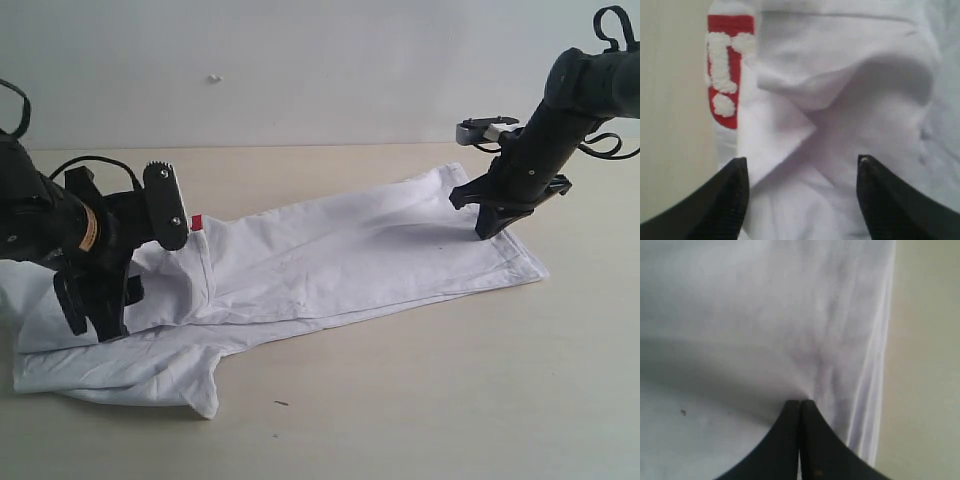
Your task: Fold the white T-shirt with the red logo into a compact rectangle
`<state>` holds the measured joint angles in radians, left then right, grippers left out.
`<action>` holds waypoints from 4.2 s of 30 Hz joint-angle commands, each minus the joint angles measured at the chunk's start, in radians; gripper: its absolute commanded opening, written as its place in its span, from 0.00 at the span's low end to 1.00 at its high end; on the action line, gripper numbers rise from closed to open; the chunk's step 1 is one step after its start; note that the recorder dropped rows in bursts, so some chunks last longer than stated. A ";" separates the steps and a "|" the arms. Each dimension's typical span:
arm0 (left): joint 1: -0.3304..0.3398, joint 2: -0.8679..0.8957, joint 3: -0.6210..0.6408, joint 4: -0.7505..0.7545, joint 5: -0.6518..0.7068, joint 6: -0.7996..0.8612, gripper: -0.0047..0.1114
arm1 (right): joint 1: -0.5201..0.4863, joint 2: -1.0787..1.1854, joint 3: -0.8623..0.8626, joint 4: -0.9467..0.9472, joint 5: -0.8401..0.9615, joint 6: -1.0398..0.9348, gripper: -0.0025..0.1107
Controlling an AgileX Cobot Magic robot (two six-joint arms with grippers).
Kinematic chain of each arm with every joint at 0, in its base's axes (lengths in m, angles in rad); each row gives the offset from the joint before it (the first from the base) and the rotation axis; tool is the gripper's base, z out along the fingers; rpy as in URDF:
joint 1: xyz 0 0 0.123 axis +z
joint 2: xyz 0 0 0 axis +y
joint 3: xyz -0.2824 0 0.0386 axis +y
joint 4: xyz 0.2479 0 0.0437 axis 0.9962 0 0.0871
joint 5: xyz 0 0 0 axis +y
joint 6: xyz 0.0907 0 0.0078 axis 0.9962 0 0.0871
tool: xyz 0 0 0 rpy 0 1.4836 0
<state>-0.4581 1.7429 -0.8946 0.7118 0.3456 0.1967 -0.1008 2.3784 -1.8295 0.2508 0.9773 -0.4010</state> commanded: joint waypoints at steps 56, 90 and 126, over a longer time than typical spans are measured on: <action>0.083 0.248 -0.138 0.611 -0.630 -1.313 0.04 | -0.004 0.008 -0.004 0.003 -0.011 -0.014 0.02; 0.204 0.157 -0.083 1.033 -0.346 -1.764 0.04 | -0.004 0.008 -0.004 0.030 -0.006 -0.015 0.02; -0.321 0.019 0.335 0.870 -0.114 -1.598 0.52 | -0.004 0.008 -0.002 0.087 0.037 -0.020 0.02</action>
<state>-0.7719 1.7069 -0.5385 1.6775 0.1860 -1.4888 -0.1008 2.3815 -1.8295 0.3337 1.0162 -0.4076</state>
